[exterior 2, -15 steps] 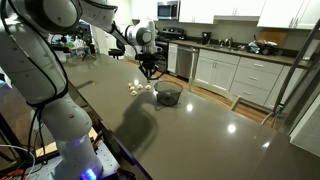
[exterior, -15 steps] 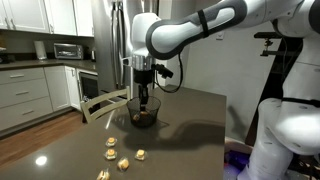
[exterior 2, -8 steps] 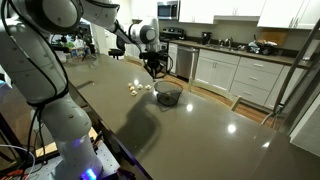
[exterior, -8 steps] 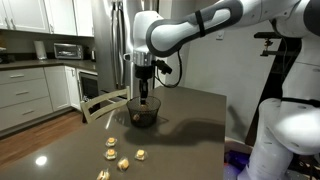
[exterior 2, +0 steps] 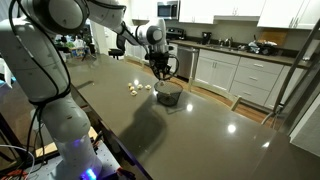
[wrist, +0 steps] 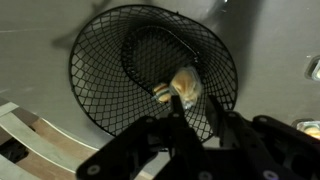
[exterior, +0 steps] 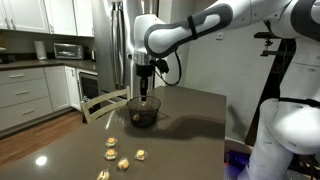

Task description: Put the left most candy in the black bowl

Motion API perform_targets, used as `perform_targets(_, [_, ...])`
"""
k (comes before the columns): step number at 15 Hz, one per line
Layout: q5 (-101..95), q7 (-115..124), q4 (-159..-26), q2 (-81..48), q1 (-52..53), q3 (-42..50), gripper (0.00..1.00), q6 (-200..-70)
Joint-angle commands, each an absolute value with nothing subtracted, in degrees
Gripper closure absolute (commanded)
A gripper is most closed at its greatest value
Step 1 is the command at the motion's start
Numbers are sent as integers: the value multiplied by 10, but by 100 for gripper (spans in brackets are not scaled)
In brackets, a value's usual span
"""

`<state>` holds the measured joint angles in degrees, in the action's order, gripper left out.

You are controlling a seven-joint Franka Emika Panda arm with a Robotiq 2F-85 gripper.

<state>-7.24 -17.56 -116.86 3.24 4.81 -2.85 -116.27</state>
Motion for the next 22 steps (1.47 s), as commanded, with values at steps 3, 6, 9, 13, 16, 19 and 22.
perform_targets(3, [-83, -136, -1149, 22, 41, -30, 27, -1166])
perform_targets(6, [-73, -136, -1148, 29, 41, -29, 6, -1162])
perform_targets(9, [-46, -160, -1146, 37, 41, -26, 0, -1148])
perform_targets(13, [-43, -152, -1152, 39, 43, -29, 0, -1158])
perform_targets(16, [-37, -154, -1152, 47, 44, -29, 0, -1155])
perform_targets(19, [-37, -154, -1152, 47, 44, -28, 0, -1154])
perform_targets(22, [-37, -154, -1152, 47, 44, -28, 0, -1154])
